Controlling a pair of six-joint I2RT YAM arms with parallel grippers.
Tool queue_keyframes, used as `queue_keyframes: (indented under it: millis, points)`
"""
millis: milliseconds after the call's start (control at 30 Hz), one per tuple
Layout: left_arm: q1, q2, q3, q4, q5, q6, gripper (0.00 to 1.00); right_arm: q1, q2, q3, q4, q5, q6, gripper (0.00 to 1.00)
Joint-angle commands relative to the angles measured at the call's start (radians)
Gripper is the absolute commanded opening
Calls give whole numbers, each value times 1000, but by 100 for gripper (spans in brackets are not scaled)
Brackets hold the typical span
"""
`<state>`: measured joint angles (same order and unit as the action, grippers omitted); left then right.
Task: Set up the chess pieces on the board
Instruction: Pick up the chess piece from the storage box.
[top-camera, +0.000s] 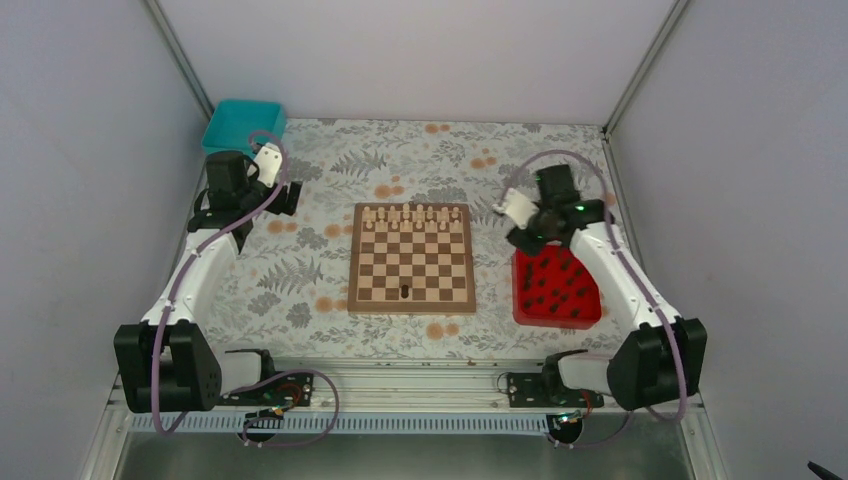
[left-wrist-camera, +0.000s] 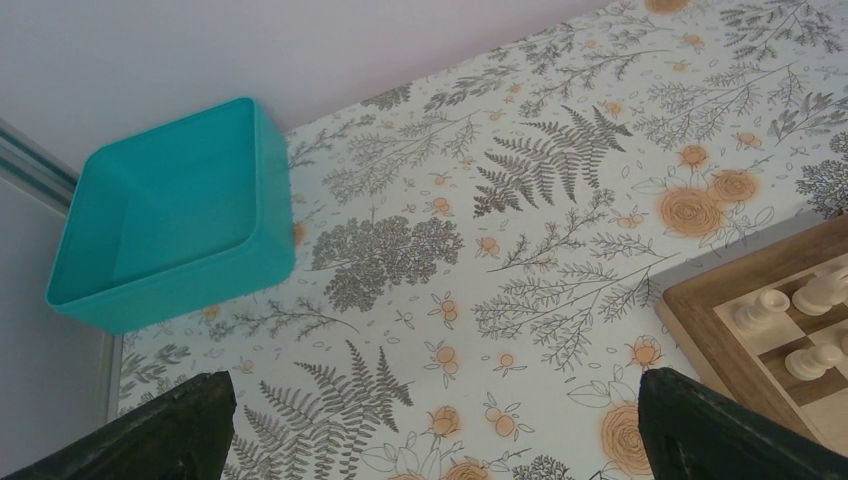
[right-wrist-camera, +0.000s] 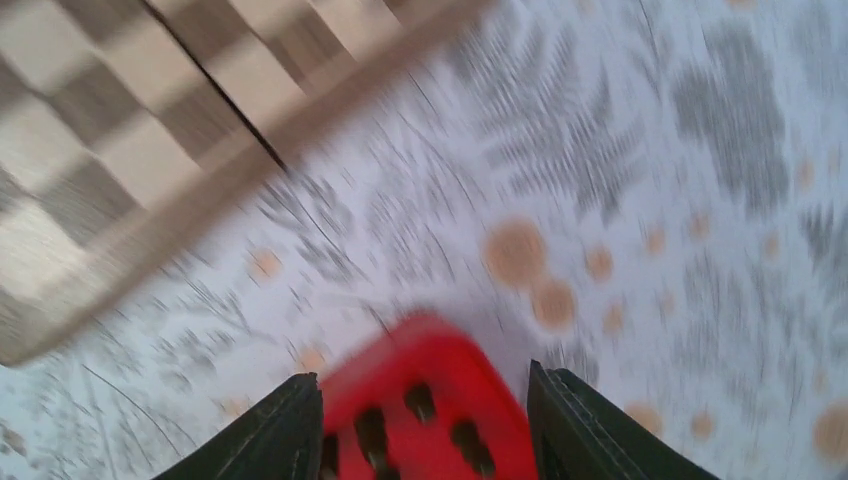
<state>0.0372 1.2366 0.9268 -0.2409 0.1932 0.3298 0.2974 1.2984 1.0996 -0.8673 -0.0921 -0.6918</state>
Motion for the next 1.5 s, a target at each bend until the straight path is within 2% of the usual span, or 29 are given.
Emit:
queue_keyframes:
  millis: [0, 133, 467, 800, 1467]
  points:
    - [4, -25, -4, 20, 22, 8, 100, -234, -37, -64, -69, -72, -146, 53]
    - [4, -28, -4, 20, 29, 8, 100, -352, -68, -130, -68, -89, -199, 53]
    - [4, -36, -9, 25, 28, 8, 100, -411, -31, -214, 106, -31, -140, 47]
    - [3, -37, -11, 25, 24, 8, 100, -527, 48, -208, 157, 10, -121, 46]
    - [7, -35, -15, 26, 28, 6, 100, -594, 151, -264, 244, -56, -126, 46]
